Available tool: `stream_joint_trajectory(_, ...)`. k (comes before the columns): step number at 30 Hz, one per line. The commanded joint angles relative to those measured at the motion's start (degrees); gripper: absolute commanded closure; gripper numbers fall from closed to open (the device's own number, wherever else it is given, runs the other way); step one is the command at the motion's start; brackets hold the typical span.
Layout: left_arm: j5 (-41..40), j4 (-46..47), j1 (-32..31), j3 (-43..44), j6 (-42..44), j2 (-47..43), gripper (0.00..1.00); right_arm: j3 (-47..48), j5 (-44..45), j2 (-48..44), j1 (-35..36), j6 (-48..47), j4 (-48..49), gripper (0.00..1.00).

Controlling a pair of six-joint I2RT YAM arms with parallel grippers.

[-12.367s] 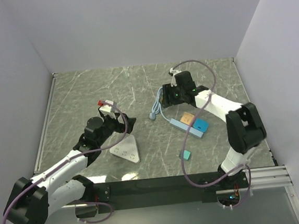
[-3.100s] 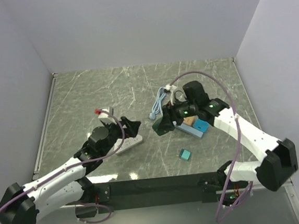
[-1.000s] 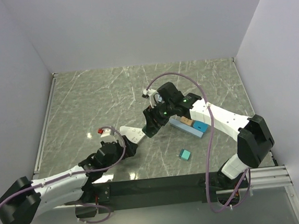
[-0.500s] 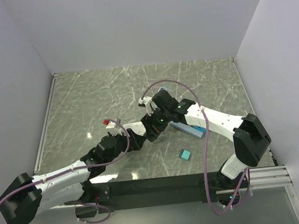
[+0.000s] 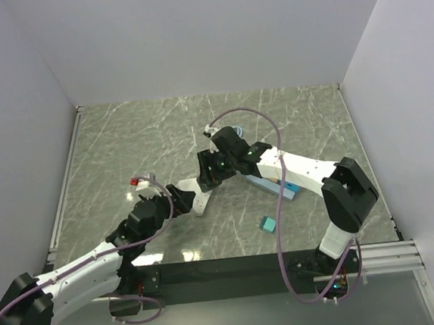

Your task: Insert the plug

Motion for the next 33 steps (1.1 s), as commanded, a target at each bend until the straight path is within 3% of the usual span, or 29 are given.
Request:
stream_joint_trajectory(1, -2.21, 3.62, 0.49, -0.77, 0.45, -1.04, 0.0, 0.0, 3.71, 0.63, 0.49, 10.14, 6.34, 1.0)
stream_joint_trajectory(15, -0.63, 15.84, 3.74, -3.5, 0.45, 7.39, 0.01, -0.7, 13.29, 0.63, 0.58, 23.59, 1.52, 1.0)
stream_joint_trajectory(33, 1.22, 19.01, 3.83, -5.43, -0.25, 7.31, 0.0, -2.37, 18.74, -0.34, 0.58, 31.33, 1.69, 1.0)
